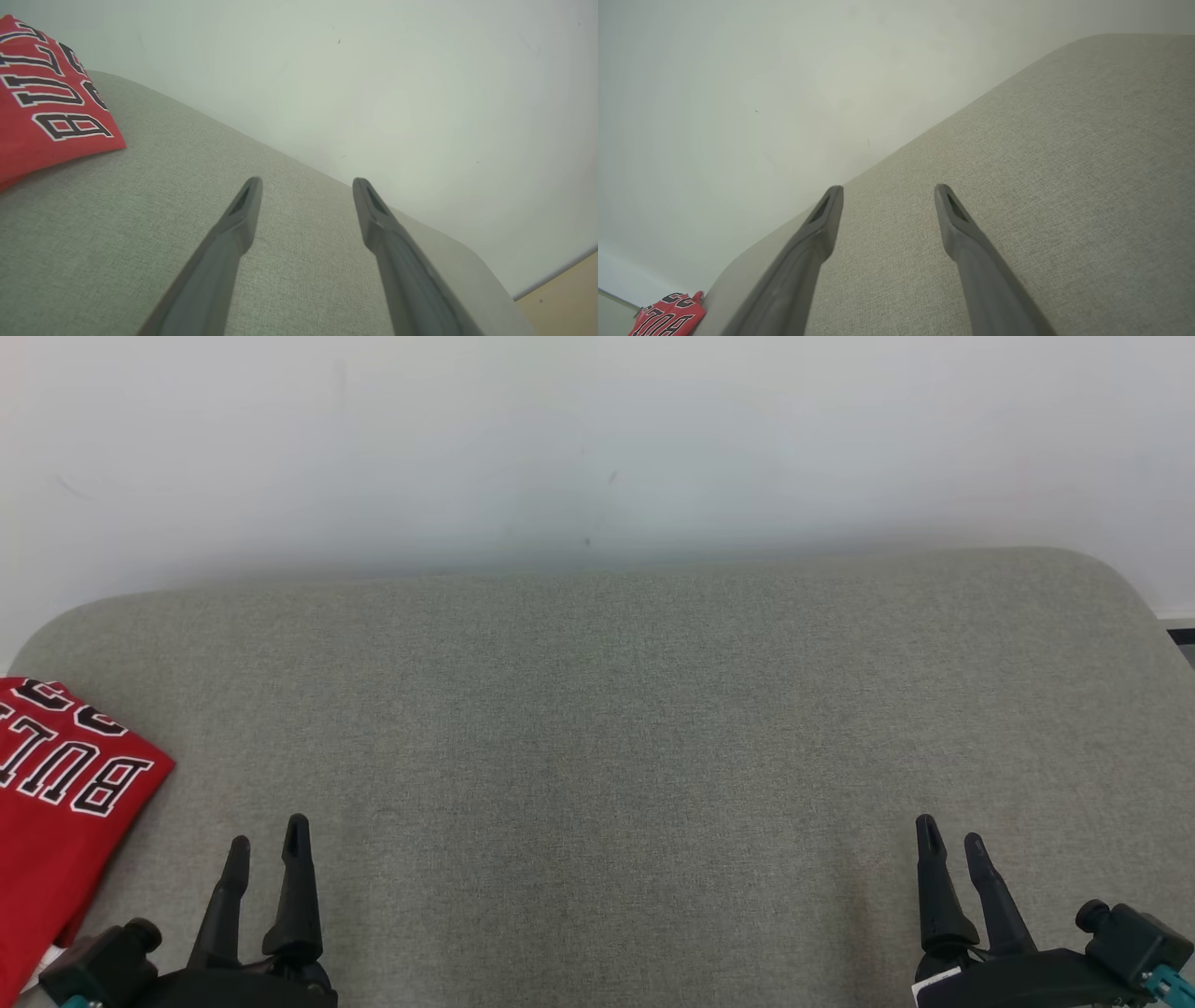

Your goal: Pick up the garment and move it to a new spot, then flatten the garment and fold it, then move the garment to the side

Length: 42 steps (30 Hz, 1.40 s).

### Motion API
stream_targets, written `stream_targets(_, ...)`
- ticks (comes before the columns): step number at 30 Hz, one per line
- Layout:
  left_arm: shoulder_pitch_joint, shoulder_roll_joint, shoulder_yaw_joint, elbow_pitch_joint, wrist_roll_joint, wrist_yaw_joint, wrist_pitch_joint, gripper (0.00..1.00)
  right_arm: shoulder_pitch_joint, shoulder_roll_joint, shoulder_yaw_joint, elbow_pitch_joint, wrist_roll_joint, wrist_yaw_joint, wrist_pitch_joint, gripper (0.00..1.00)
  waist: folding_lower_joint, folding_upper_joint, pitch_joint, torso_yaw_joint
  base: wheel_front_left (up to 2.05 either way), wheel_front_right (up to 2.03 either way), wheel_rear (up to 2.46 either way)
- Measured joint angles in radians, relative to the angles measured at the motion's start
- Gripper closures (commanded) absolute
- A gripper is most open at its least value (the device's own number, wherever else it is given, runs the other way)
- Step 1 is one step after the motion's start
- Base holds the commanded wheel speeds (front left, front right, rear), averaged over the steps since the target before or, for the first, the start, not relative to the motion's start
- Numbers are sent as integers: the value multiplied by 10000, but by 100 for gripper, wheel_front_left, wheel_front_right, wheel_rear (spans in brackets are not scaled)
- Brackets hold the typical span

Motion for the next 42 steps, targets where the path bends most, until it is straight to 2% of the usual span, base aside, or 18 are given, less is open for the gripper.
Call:
stream_targets(31, 158, 190, -190, -268, 3020, 79, -773, 0, 186, -8, 151, -178, -3177, 0, -773, 0, 0, 0, -42, 22, 0, 0, 0)
stream_targets(42, 181, 236, -104, -169, 3756, -65, -993, 0, 360, -13, 155, -311, -4149, 0, -1024, 0, 0, 0, -95, 46, 0, 0, 0)
